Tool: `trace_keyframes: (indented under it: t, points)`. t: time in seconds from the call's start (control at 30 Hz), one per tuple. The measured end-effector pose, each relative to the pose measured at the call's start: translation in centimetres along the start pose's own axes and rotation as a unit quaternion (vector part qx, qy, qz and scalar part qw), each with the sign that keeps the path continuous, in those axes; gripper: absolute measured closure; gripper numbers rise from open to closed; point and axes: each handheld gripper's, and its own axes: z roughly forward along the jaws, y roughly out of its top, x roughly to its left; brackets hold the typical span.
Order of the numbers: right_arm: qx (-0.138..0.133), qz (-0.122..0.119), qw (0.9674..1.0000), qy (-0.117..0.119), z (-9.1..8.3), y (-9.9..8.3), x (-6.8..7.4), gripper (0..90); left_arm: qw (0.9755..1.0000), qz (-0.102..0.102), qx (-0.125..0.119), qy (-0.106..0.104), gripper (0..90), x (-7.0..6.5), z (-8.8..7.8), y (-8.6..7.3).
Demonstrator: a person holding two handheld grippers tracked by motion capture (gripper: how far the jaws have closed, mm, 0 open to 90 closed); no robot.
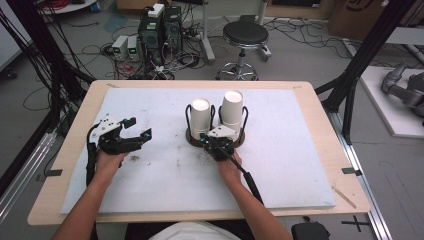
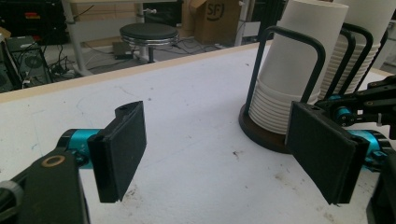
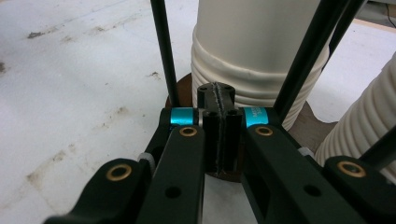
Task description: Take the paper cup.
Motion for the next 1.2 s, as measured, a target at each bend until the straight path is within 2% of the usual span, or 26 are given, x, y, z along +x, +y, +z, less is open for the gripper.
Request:
trace_keyframes:
  t: [0.2, 0.3, 0.5, 0.63, 0.93, 1.2]
  points:
    - [-0.003, 0.009, 1.0, -0.003, 0.1, 0.1, 0.1, 90.0, 1.0, 0.0, 0.001, -0.001, 20.7, 0.0, 0.1, 0.0]
    - [-0.008, 0.024, 0.9997, -0.005, 0.0, 0.1, 0.2, 90.0, 1.0, 0.001, 0.001, 0.0, 20.7, 0.0, 0.0, 0.0]
    - [-0.012, 0.018, 0.9994, -0.026, 0.1, 0.3, 0.7, 89.2, 1.0, 0.001, 0.002, 0.002, 20.7, 0.0, 0.1, 0.0]
    - [-0.012, 0.017, 0.9993, -0.031, 0.1, 0.4, 0.8, 89.2, 1.0, -0.002, 0.001, 0.003, 20.7, 0.0, 0.1, 0.0]
    - [0.002, 0.03, 0.9984, -0.048, 0.1, 0.7, 1.3, 90.0, 1.0, -0.002, 0.001, 0.002, 20.7, 0.0, 0.1, 0.0]
    - [0.006, 0.047, 0.9977, -0.049, 0.3, 0.7, 1.2, 90.0, 1.0, 0.002, 0.001, 0.001, 20.7, -0.1, 0.0, 0.0]
